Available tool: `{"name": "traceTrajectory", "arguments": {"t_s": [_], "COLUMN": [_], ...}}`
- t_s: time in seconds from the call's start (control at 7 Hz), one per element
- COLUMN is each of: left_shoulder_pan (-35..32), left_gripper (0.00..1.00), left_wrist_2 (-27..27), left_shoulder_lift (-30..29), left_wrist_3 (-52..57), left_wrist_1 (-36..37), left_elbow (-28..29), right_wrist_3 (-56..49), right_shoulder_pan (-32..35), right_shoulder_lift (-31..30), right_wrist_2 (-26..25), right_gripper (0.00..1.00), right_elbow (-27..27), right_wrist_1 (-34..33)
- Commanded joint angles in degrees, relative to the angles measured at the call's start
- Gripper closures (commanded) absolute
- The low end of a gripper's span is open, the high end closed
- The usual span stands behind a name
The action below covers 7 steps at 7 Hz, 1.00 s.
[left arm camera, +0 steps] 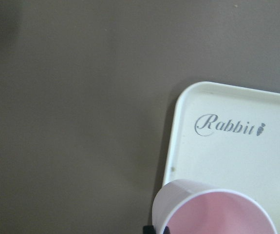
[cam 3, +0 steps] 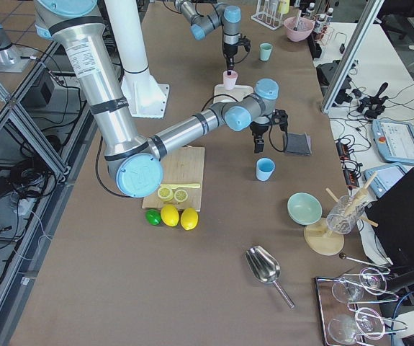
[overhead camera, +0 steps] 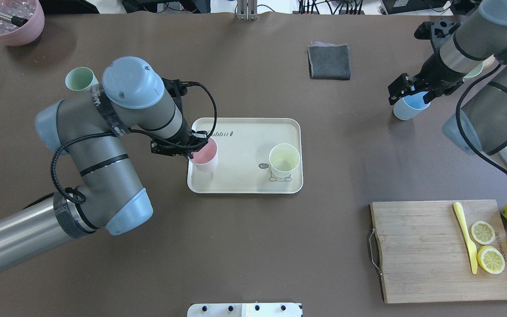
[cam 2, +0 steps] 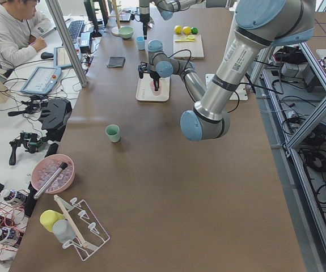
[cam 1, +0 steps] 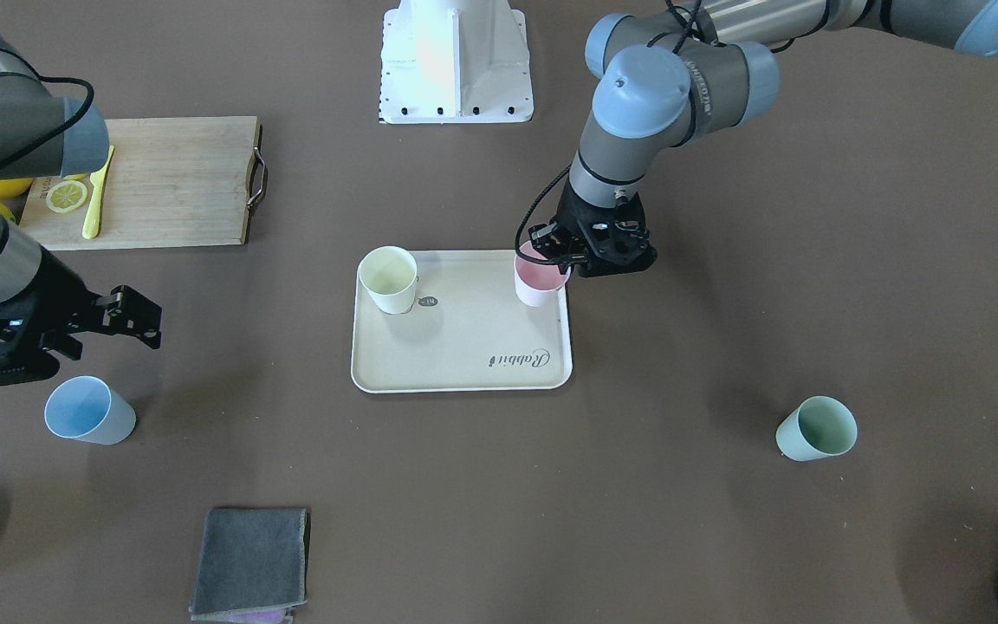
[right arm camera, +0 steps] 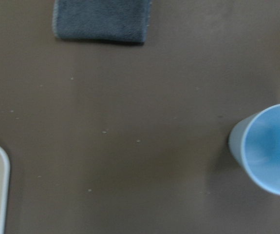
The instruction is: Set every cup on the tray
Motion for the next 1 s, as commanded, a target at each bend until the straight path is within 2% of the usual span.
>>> {"name": "traceTrajectory", "arguments": {"t_s": [0.0,0.29,0.71,0.86], "left_shoulder_pan": [2.2,2.3,1.5,0.1], "left_gripper": [1.00,0.02,0.01,0.01], "left_wrist_2": [2.9,2.9,3.3,3.2], "left_shoulder_lift": [-1.0,-2.9,-2.8,-1.6], "left_wrist_3": [-0.8,-2.3,-2.1,-1.7], "left_wrist_1": [-3.9,-4.1,-3.4,-3.1], "left_elbow": [3.4,6.1,3.4,2.4], "right_wrist_3": [-1.9,-1.9,-0.8,0.7], "right_shoulder_pan": [1.6,3.0,3.3,3.2], "right_shoulder_lift": [0.1,1.3,1.8,2.0], "right_wrist_2": [0.7,0.7,0.6,0.5], "right_gripper": [0.00,0.00,0.00,0.04], "right_elbow": [-4.2,-9.2,-14.7,-16.3], "right_wrist_1": [0.0,0.1,3.7,5.6]}}
